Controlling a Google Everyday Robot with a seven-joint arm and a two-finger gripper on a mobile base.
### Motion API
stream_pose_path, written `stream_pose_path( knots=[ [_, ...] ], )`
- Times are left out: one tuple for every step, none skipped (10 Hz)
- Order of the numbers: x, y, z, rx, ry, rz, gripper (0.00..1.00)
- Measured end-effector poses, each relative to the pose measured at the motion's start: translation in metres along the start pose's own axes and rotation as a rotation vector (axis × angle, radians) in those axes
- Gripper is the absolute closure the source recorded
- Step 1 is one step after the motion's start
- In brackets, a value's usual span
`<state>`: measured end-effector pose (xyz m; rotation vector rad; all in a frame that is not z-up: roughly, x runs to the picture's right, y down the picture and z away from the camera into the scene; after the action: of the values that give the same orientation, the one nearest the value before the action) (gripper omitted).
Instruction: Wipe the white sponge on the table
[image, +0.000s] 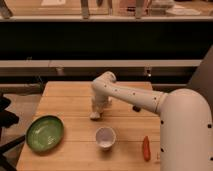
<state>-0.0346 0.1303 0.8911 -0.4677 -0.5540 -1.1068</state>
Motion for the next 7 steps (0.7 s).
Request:
stream_pose_path(
  knots=[
    [-0.001, 0.001, -0.001, -0.006, -0.001, -0.011, 1.0],
    [-0.004, -0.001, -0.001, -0.007, -0.005, -0.017, 1.0],
    [-0.004, 0.0, -0.002, -0.003, -0.009, -0.017, 1.0],
    [-0.002, 0.005, -0.004, -0.003, -0.008, -0.019, 1.0],
    [0.0, 0.013, -0.005, -0.009, -0.01, -0.021, 1.0],
    [0.0, 0.01, -0.006, -0.008, -0.01, -0.034, 1.0],
    [-0.002, 0.006, -0.006, -0.007, -0.013, -0.04, 1.0]
  ],
)
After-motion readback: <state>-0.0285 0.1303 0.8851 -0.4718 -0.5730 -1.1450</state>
